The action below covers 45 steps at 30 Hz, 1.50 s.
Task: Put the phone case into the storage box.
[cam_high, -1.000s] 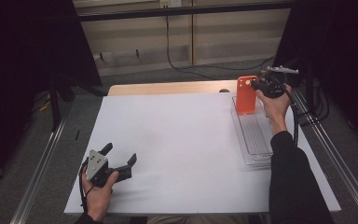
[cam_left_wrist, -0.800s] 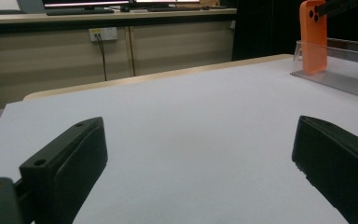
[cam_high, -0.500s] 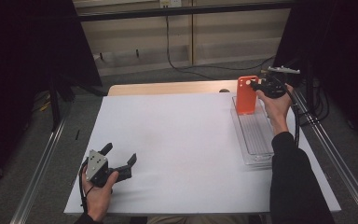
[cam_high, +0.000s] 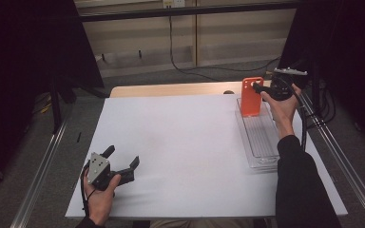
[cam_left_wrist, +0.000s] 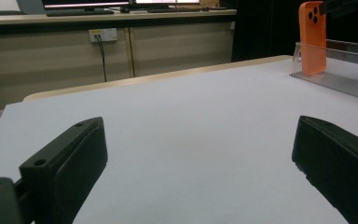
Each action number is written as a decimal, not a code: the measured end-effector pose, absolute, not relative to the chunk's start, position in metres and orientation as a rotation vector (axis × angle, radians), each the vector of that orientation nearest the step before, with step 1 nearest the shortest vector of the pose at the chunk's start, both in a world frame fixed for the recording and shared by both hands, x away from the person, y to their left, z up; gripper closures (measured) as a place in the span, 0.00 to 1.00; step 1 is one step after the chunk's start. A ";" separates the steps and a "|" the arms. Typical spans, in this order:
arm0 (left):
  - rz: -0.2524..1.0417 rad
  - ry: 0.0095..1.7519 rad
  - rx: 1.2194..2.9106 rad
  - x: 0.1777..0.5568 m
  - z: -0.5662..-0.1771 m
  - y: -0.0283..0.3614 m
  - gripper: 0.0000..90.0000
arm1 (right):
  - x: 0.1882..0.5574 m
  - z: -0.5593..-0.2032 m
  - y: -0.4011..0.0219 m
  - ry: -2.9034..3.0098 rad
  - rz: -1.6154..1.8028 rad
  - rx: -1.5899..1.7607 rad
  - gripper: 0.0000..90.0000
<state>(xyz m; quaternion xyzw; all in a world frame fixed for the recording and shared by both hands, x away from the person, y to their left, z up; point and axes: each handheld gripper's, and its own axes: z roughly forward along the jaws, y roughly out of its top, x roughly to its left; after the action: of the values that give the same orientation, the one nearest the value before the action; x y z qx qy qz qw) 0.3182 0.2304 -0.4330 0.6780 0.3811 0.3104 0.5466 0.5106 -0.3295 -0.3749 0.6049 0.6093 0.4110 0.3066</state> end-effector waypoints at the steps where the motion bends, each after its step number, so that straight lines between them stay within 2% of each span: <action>1: 0.736 0.904 1.607 0.318 -0.433 0.230 0.04 | 0.510 -0.375 -0.329 1.610 1.079 1.602 0.24; 4: 0.740 0.902 1.606 0.318 -0.433 0.231 0.04 | 0.509 -0.375 -0.330 1.601 1.074 1.600 0.18; 20: 0.724 0.912 1.585 0.323 -0.432 0.226 0.04 | 0.496 -0.374 -0.324 1.568 1.091 1.540 0.20; 28: 0.729 0.902 1.602 0.322 -0.432 0.226 0.04 | 0.490 -0.378 -0.321 1.564 1.063 1.508 0.16; 36: 0.728 0.900 1.590 0.321 -0.432 0.229 0.04 | 0.483 -0.381 -0.317 1.548 1.088 1.443 0.08; 45: 0.711 0.898 1.574 0.319 -0.431 0.231 0.04 | 0.474 -0.379 -0.311 1.532 1.094 1.397 0.09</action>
<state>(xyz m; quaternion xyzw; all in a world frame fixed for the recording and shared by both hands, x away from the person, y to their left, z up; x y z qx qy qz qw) 0.3195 0.2311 -0.4307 0.6686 0.3815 0.3020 0.5623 0.4739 -0.3105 -0.3787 0.5492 0.6023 0.4301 0.3879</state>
